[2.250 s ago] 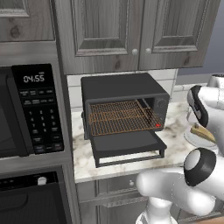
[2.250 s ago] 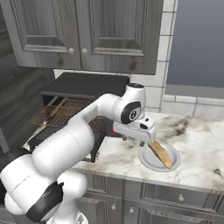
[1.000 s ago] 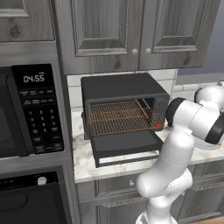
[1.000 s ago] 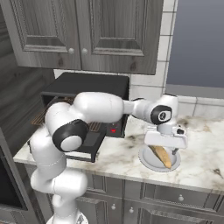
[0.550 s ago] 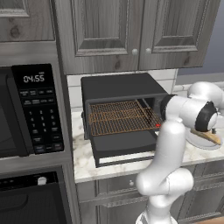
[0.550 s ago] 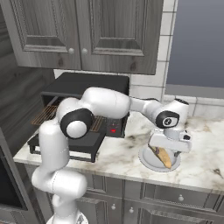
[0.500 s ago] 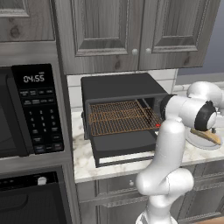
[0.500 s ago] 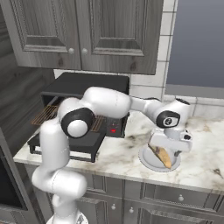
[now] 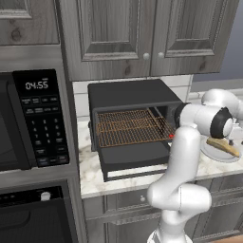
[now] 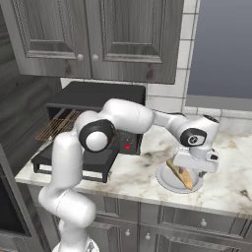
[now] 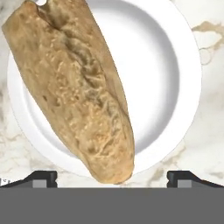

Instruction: Pull the toaster oven rack outwards. Pick up the baguette from the plate and place it on the toaster oven rack. Close the toaster oven door fully and set the temperature to the lowest setting.

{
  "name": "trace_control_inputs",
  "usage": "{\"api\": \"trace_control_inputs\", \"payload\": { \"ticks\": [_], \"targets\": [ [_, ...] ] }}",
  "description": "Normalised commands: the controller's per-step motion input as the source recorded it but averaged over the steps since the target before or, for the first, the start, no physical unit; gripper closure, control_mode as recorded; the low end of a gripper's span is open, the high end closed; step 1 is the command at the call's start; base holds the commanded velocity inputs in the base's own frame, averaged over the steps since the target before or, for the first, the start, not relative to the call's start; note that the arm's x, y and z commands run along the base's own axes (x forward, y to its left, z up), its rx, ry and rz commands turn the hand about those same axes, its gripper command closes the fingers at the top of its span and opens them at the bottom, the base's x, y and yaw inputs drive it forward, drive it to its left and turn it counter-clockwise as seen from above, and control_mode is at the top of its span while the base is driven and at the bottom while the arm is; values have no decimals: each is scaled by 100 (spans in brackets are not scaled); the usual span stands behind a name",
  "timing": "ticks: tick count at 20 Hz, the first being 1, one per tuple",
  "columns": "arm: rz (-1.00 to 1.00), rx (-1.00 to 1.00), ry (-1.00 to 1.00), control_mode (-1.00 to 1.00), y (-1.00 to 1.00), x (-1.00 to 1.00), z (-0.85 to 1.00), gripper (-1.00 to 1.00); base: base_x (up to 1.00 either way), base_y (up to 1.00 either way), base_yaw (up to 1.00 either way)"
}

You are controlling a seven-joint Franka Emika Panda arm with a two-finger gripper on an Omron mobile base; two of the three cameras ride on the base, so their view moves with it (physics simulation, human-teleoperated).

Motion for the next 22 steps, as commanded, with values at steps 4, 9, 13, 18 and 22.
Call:
{"api": "trace_control_inputs", "payload": {
  "ticks": [4,9,13,18,22],
  "targets": [
    [0,-7,0,-100,28,0,-23,-100,0,0,0],
    [0,-7,-2,-100,46,-6,-6,-100,0,0,0],
    [3,-10,0,-100,16,0,-32,-100,0,0,0],
    [10,-4,-8,-100,0,8,-32,-100,0,0,0],
    [10,0,-11,-100,-4,7,-19,-100,0,0,0]
  ]
}}
